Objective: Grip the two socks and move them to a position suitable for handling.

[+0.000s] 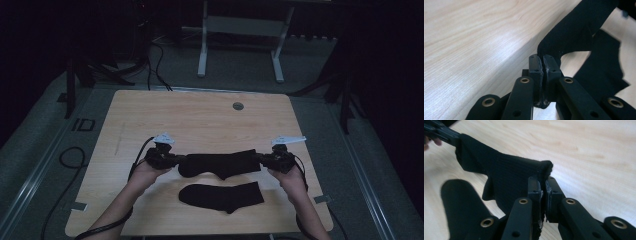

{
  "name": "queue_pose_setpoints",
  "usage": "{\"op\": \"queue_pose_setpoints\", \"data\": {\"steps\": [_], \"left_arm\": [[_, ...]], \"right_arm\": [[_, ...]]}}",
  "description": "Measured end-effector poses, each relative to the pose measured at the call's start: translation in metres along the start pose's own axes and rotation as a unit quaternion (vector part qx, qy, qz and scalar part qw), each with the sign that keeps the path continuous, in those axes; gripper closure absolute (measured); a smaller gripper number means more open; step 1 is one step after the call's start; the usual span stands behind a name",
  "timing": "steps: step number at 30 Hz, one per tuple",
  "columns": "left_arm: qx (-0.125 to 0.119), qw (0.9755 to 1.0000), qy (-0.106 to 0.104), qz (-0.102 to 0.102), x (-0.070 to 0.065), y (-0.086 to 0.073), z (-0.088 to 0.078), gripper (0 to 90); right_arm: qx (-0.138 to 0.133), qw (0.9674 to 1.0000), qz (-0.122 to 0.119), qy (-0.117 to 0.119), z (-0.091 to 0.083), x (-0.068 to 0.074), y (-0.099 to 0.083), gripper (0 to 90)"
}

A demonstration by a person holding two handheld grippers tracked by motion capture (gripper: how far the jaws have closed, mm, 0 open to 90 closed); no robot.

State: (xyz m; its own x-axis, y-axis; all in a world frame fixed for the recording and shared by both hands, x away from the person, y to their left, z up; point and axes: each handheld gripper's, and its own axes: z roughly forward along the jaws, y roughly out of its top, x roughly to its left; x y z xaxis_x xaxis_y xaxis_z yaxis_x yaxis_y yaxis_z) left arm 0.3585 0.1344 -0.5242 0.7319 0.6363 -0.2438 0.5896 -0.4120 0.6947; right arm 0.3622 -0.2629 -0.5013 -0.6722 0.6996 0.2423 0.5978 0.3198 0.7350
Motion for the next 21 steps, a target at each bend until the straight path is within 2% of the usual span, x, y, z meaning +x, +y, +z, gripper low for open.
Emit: {"op": "queue_pose_setpoints", "data": {"steps": [1, 3, 5, 7, 8, 9, 12, 13, 15, 17, 19, 21], "left_arm": [[0.005, 1.0000, 0.003, 0.003, 0.001, 0.001, 0.005, 86.4], [0.013, 0.9999, 0.009, 0.003, 0.003, 0.002, 0.012, 85.9], [0.023, 0.9992, 0.027, 0.017, 0.003, 0.003, 0.020, 83.8], [0.023, 0.9989, 0.037, 0.018, 0.005, 0.003, 0.025, 79.4], [0.022, 0.9989, 0.039, 0.012, 0.006, 0.003, 0.027, 77.4], [0.020, 0.9992, 0.035, 0.008, 0.008, 0.003, 0.028, 77.3], [0.013, 0.9991, 0.041, 0.007, 0.011, 0.001, 0.028, 74.0], [0.010, 0.9989, 0.045, 0.008, 0.010, 0.000, 0.028, 74.0], [0.013, 0.9987, 0.048, 0.009, 0.009, -0.001, 0.027, 74.0], [0.009, 0.9987, 0.049, 0.007, 0.009, -0.002, 0.025, 74.0], [0.007, 0.9986, 0.053, 0.007, 0.008, -0.003, 0.022, 74.1], [-0.009, 0.9989, 0.046, 0.003, 0.008, -0.004, 0.016, 74.1]], "right_arm": [[0.011, 0.9998, 0.012, -0.011, 0.011, -0.007, -0.005, 84.5], [0.022, 0.9995, 0.014, -0.019, 0.019, -0.011, -0.009, 84.5], [0.034, 0.9989, 0.021, -0.025, 0.028, -0.016, -0.014, 84.4], [0.044, 0.9980, 0.023, -0.038, 0.032, -0.019, -0.018, 84.3], [0.046, 0.9978, 0.023, -0.041, 0.033, -0.021, -0.019, 83.8], [0.048, 0.9975, 0.025, -0.045, 0.034, -0.023, -0.020, 83.6], [0.050, 0.9971, 0.027, -0.050, 0.033, -0.026, -0.023, 81.6], [0.050, 0.9968, 0.026, -0.057, 0.031, -0.029, -0.025, 70.5], [0.052, 0.9965, 0.020, -0.063, 0.028, -0.031, -0.027, 67.4], [0.050, 0.9955, 0.018, -0.078, 0.024, -0.033, -0.026, 60.0], [0.045, 0.9958, 0.021, -0.077, 0.020, -0.035, -0.026, 54.1], [0.044, 0.9953, 0.021, -0.083, 0.015, -0.036, -0.026, 55.1]]}}
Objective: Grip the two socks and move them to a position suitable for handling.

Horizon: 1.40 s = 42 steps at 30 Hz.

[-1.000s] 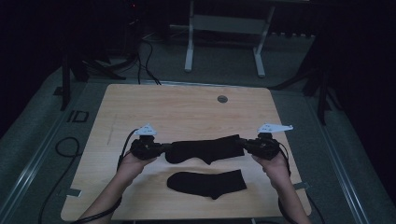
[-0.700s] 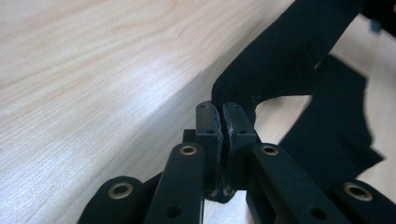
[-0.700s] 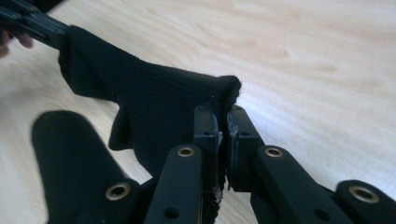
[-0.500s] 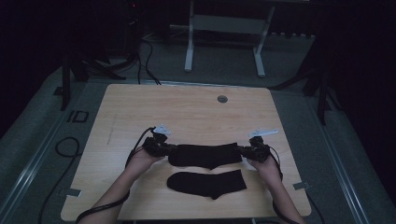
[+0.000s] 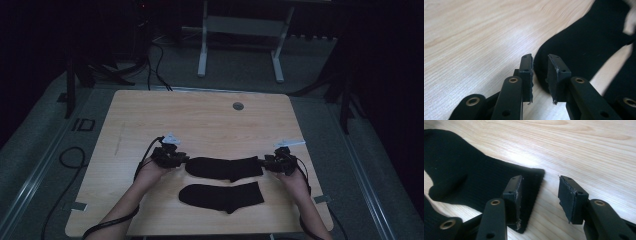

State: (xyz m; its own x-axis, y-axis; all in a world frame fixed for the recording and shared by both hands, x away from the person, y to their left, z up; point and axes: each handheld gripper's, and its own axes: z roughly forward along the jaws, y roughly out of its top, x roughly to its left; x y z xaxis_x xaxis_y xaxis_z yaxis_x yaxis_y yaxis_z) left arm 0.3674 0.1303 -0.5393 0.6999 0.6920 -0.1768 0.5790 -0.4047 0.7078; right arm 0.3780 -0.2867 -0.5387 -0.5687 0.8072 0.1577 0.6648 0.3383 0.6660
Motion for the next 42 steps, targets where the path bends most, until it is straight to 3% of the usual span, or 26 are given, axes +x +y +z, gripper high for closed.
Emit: {"op": "queue_pose_setpoints", "data": {"steps": [4, 6, 9, 17, 20, 22, 29, 38, 42], "left_arm": [[-0.023, 0.9997, -0.012, 0.003, -0.009, 0.001, -0.007, 74.7], [-0.017, 0.9996, -0.019, 0.013, -0.015, 0.002, -0.004, 79.1], [-0.006, 0.9992, -0.030, 0.025, -0.022, 0.003, 0.006, 84.7], [0.026, 0.9990, -0.023, 0.028, -0.022, -0.001, 0.026, 86.8], [0.039, 0.9986, -0.010, 0.035, -0.021, -0.005, 0.029, 86.8], [0.036, 0.9989, -0.015, 0.026, -0.018, -0.008, 0.028, 86.8], [0.040, 0.9988, 0.003, 0.029, -0.015, -0.011, 0.022, 86.9], [0.041, 0.9989, 0.009, 0.022, -0.009, -0.017, 0.015, 86.9], [0.030, 0.9994, -0.002, 0.016, -0.009, -0.016, 0.014, 83.0]], "right_arm": [[-0.007, 0.9999, -0.010, 0.000, -0.004, 0.005, -0.002, 67.9], [-0.006, 0.9998, -0.021, 0.001, -0.003, 0.010, -0.002, 76.9], [0.005, 0.9994, -0.034, 0.002, 0.004, 0.016, -0.002, 82.4], [0.018, 0.9990, -0.042, 0.000, 0.017, 0.018, -0.003, 82.4], [0.018, 0.9987, -0.047, 0.000, 0.018, 0.020, -0.003, 81.3], [0.019, 0.9987, -0.047, 0.002, 0.018, 0.020, -0.003, 81.1], [0.019, 0.9985, -0.051, 0.008, 0.022, 0.024, 0.000, 80.4], [0.021, 0.9978, -0.060, 0.016, 0.030, 0.032, 0.006, 79.1], [0.021, 0.9977, -0.057, 0.028, 0.029, 0.032, 0.007, 69.9]]}}
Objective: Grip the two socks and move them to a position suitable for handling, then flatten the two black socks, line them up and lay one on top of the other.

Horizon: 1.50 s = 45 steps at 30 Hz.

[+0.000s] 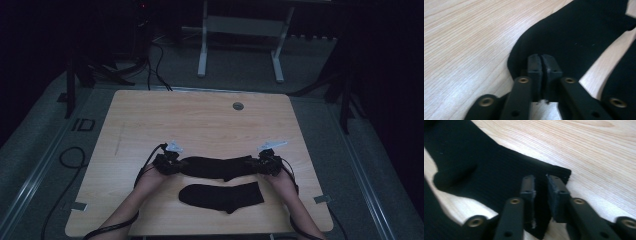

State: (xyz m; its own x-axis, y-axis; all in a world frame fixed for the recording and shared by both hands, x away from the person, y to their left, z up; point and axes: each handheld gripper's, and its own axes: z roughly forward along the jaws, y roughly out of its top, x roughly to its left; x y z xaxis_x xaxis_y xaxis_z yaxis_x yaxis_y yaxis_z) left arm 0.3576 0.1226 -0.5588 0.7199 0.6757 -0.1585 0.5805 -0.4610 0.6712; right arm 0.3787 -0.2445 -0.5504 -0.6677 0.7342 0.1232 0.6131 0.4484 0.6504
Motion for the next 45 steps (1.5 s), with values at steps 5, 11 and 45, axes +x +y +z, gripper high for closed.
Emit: {"op": "queue_pose_setpoints", "data": {"steps": [5, 11, 45], "left_arm": [[-0.030, 0.9993, -0.021, -0.006, -0.005, 0.002, -0.011, 60.3], [-0.042, 0.9987, -0.030, 0.002, -0.017, 0.002, -0.030, 46.8], [0.019, 0.9993, -0.026, 0.017, -0.058, -0.049, -0.028, 84.4]], "right_arm": [[0.002, 0.9999, -0.006, 0.008, -0.005, 0.001, 0.002, 60.7], [-0.019, 0.9997, -0.016, 0.006, -0.024, 0.010, 0.004, 52.2], [0.031, 0.9980, -0.050, -0.021, -0.043, 0.054, -0.060, 81.2]]}}
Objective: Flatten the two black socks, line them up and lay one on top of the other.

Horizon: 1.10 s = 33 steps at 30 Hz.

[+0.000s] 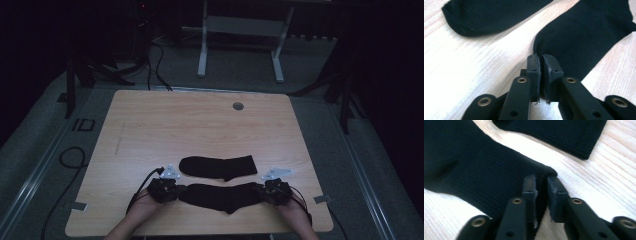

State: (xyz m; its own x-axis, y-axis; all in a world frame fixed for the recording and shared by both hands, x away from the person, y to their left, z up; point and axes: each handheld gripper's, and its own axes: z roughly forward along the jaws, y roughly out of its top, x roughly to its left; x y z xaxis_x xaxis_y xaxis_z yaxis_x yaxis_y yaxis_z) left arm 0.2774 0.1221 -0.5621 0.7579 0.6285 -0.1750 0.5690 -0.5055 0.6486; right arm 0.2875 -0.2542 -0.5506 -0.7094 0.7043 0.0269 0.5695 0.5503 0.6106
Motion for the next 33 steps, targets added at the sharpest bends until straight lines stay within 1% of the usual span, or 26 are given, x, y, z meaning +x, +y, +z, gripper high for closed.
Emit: {"op": "queue_pose_setpoints", "data": {"steps": [2, 5, 7, 8, 9, 11, 12, 14, 15, 16, 18, 20, 21, 23, 24, 25, 26, 28, 29, 30, 32, 33], "left_arm": [[-0.003, 0.9999, -0.002, -0.009, 0.000, -0.001, 0.000, 85.7], [-0.004, 0.9998, -0.009, -0.016, -0.001, -0.003, -0.003, 86.5], [-0.006, 0.9998, -0.010, -0.017, 0.000, -0.003, -0.007, 86.7], [-0.009, 0.9995, -0.018, -0.023, 0.000, -0.003, -0.010, 86.7], [-0.014, 0.9994, -0.018, -0.024, 0.000, -0.003, -0.013, 86.8], [-0.020, 0.9993, -0.023, -0.022, 0.000, 0.000, -0.021, 86.8], [-0.026, 0.9993, -0.019, -0.021, -0.001, 0.002, -0.024, 86.8], [-0.035, 0.9991, -0.018, -0.016, 0.000, 0.008, -0.032, 86.8], [-0.043, 0.9988, -0.014, -0.019, 0.000, 0.011, -0.036, 86.8], [-0.047, 0.9987, -0.013, -0.017, 0.002, 0.015, -0.039, 86.8], [-0.058, 0.9981, -0.009, -0.020, 0.005, 0.022, -0.046, 86.8], [-0.065, 0.9978, -0.003, -0.015, 0.009, 0.030, -0.051, 86.8], [-0.068, 0.9975, -0.005, -0.018, 0.011, 0.034, -0.053, 86.8], [-0.071, 0.9973, 0.000, -0.019, 0.017, 0.042, -0.056, 86.8], [-0.071, 0.9973, 0.000, -0.019, 0.017, 0.042, -0.056, 86.8], [-0.074, 0.9970, 0.001, -0.022, 0.022, 0.048, -0.057, 86.8], [-0.074, 0.9970, 0.001, -0.023, 0.026, 0.054, -0.056, 86.8], [-0.071, 0.9972, 0.007, -0.021, 0.032, 0.058, -0.054, 86.8], [-0.068, 0.9974, 0.000, -0.026, 0.037, 0.059, -0.051, 86.8], [-0.067, 0.9972, 0.000, -0.033, 0.041, 0.059, -0.049, 86.8], [-0.056, 0.9976, -0.005, -0.039, 0.048, 0.059, -0.042, 86.8], [-0.054, 0.9977, 0.001, -0.041, 0.050, 0.059, -0.038, 86.8]], "right_arm": [[0.000, 1.0000, 0.000, 0.000, 0.000, 0.002, 0.000, 83.1], [0.003, 0.9998, 0.010, 0.017, -0.002, 0.002, 0.000, 84.5], [0.000, 0.9996, 0.011, 0.024, -0.004, 0.002, 0.001, 84.8], [-0.005, 0.9994, 0.015, 0.030, -0.007, 0.002, 0.001, 85.0], [-0.011, 0.9992, 0.017, 0.034, -0.010, 0.003, 0.002, 85.0], [-0.026, 0.9987, 0.017, 0.039, -0.018, 0.003, 0.006, 85.0], [-0.035, 0.9983, 0.019, 0.042, -0.023, 0.003, 0.009, 85.0], [-0.050, 0.9980, 0.011, 0.037, -0.031, 0.003, 0.016, 85.0], [-0.058, 0.9976, 0.010, 0.036, -0.036, 0.003, 0.020, 85.0], [-0.065, 0.9972, 0.008, 0.036, -0.040, 0.002, 0.025, 85.0], [-0.078, 0.9965, 0.002, 0.030, -0.048, 0.000, 0.035, 85.0], [-0.092, 0.9954, -0.002, 0.027, -0.054, -0.003, 0.044, 85.1], [-0.097, 0.9950, -0.003, 0.022, -0.056, -0.005, 0.049, 85.1], [-0.106, 0.9942, -0.002, 0.017, -0.059, -0.011, 0.058, 85.1], [-0.106, 0.9942, -0.002, 0.017, -0.059, -0.011, 0.058, 85.1], [-0.110, 0.9938, 0.000, 0.015, -0.060, -0.013, 0.063, 85.0], [-0.119, 0.9929, 0.005, 0.011, -0.061, -0.021, 0.073, 85.1], [-0.119, 0.9928, 0.009, 0.009, -0.058, -0.025, 0.077, 85.1], [-0.120, 0.9927, 0.012, 0.008, -0.056, -0.027, 0.079, 85.1], [-0.118, 0.9928, 0.017, 0.010, -0.053, -0.030, 0.080, 85.1], [-0.108, 0.9938, 0.022, 0.012, -0.045, -0.034, 0.082, 85.1], [-0.103, 0.9943, 0.024, 0.013, -0.040, -0.036, 0.082, 85.0]]}}
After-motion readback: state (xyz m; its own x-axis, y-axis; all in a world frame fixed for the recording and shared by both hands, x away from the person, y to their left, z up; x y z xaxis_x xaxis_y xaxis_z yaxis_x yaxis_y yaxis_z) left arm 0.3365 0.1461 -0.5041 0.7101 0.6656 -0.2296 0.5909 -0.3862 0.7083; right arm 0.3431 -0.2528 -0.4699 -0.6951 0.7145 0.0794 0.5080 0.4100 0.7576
